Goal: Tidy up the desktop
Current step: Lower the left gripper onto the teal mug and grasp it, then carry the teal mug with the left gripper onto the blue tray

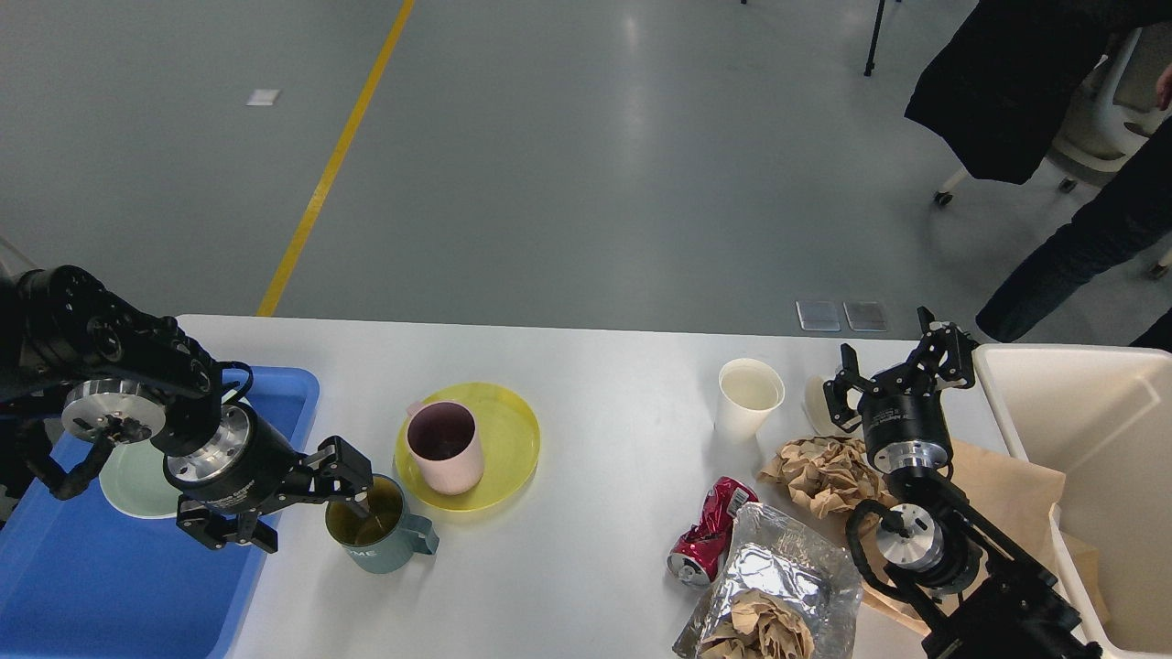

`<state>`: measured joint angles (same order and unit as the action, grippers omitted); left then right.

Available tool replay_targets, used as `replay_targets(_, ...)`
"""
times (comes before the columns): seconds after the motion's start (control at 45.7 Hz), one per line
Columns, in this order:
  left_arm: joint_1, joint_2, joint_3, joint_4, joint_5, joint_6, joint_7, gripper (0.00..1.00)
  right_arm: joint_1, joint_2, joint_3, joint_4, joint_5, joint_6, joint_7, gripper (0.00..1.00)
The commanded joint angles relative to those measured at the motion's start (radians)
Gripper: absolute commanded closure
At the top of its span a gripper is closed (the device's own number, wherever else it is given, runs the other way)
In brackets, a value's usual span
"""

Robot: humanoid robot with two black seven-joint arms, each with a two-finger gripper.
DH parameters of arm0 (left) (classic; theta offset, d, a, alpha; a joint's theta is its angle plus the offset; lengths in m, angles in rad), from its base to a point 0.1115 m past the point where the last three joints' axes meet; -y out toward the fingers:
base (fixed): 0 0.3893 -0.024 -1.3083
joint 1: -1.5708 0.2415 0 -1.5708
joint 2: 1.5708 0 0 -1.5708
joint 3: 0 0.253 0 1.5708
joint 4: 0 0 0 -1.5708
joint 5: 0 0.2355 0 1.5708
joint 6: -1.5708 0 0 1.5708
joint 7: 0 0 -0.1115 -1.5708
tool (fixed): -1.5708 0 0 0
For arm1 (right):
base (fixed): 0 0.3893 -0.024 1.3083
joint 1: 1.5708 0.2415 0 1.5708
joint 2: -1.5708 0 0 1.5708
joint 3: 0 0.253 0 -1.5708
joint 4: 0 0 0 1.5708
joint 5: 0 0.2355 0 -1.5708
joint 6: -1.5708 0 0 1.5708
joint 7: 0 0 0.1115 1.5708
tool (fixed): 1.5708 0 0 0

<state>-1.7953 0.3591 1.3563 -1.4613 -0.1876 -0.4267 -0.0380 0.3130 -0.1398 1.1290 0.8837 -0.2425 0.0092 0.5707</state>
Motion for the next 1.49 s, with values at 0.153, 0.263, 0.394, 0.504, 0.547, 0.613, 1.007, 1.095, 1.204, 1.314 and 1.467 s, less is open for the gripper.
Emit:
replay_targets(0.153, 0.105, -0.002, 0.006, 0.125, -0.006, 0.008, -0.002, 0.04, 0.000, -0.001, 0.000, 0.001, 0.000, 0.000, 0.000, 0.00)
replay_targets(0.263, 0.177, -0.009, -0.009, 0.179, -0.009, 0.019, 0.000, 0.05, 0.000, -0.001, 0.000, 0.001, 0.000, 0.000, 0.000, 0.00)
replay_targets(0.394, 0.261, -0.011, -0.068, 0.245, -0.006, 0.035, 0.000, 0.05, 0.000, -0.001, 0.000, 0.001, 0.000, 0.000, 0.000, 0.00)
replay_targets(0.504, 0.293, -0.014, -0.083, 0.288, -0.001, 0.049, 0.001, 0.05, 0.000, -0.001, 0.000, 0.001, 0.000, 0.000, 0.000, 0.00)
replay_targets(0.547, 0.306, -0.017, -0.086, 0.302, 0.002, 0.066, 0.001, 0.05, 0.000, -0.001, 0.000, 0.001, 0.000, 0.000, 0.000, 0.00)
replay_targets(0.613, 0.327, -0.029, -0.100, 0.312, 0.004, 0.107, 0.001, 0.05, 0.000, -0.001, 0.000, 0.001, 0.000, 0.000, 0.000, 0.00)
replay_targets(1.007, 0.361, -0.068, -0.141, 0.311, 0.022, 0.171, 0.003, 0.30, 0.003, 0.000, 0.000, -0.002, 0.000, 0.000, 0.000, 0.00)
replay_targets(1.095, 0.364, -0.071, -0.158, 0.311, 0.020, 0.169, 0.003, 0.35, 0.003, 0.000, 0.000, -0.002, -0.001, 0.000, 0.000, 0.00)
replay_targets(1.204, 0.364, -0.069, -0.164, 0.300, 0.020, 0.163, 0.003, 0.60, 0.002, 0.000, 0.000, -0.002, 0.000, 0.000, 0.000, 0.00)
replay_targets(1.314, 0.369, -0.068, -0.163, 0.299, 0.020, 0.163, 0.003, 0.74, 0.003, 0.000, 0.000, -0.002, 0.000, 0.000, 0.000, 0.00)
replay_targets(1.467, 0.369, -0.068, -0.163, 0.299, 0.020, 0.166, 0.004, 0.77, 0.003, 0.000, 0.000, -0.002, 0.000, 0.000, 0.000, 0.00)
